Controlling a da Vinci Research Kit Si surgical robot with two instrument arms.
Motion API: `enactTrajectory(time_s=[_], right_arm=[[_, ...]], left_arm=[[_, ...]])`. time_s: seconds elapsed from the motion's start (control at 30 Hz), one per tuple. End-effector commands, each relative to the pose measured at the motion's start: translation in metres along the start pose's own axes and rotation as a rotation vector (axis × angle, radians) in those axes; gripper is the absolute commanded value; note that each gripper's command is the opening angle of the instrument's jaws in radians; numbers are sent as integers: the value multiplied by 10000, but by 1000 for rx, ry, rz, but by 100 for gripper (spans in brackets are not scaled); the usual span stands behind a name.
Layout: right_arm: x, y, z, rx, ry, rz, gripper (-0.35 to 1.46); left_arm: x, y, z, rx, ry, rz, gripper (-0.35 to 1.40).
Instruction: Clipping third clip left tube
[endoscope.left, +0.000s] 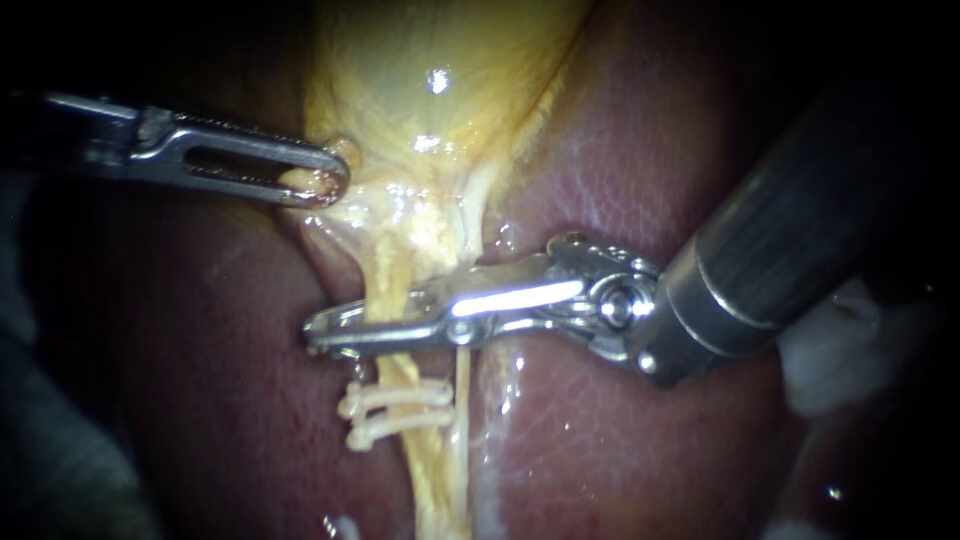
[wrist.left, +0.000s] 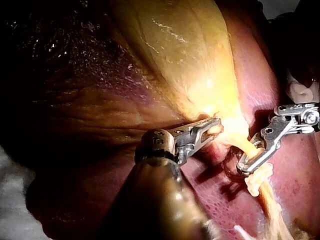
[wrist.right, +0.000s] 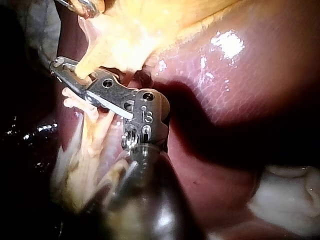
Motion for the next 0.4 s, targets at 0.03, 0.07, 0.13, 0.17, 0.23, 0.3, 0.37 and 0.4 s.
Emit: enactTrajectory(time_s=[0.03, 0.07, 0.13, 0.17, 0.23, 0.3, 0.37, 0.4], right_arm=[[0, 0, 1, -2, 1, -2, -35], [0, -1, 1, -2, 1, -2, -35], [0, -1, 2, -2, 1, -2, -35], [0, -1, 2, -2, 1, -2, -35], [0, -1, 2, -1, 1, -2, -35], [-1, -1, 2, -1, 1, -2, -35], [-1, 0, 2, -1, 1, -2, -35], [-1, 1, 2, 1, -1, -2, -35]], left_arm=[[0, 0, 0, 0, 0, 0, -35], [0, 0, 0, 0, 0, 0, -35], [0, 0, 0, 0, 0, 0, -35], [0, 0, 0, 0, 0, 0, -35], [0, 0, 0, 0, 0, 0, -35], [0, 0, 0, 0, -1, 0, -35], [0, 0, -1, 0, -1, 0, -35], [0, 0, -1, 0, -1, 0, -35]])
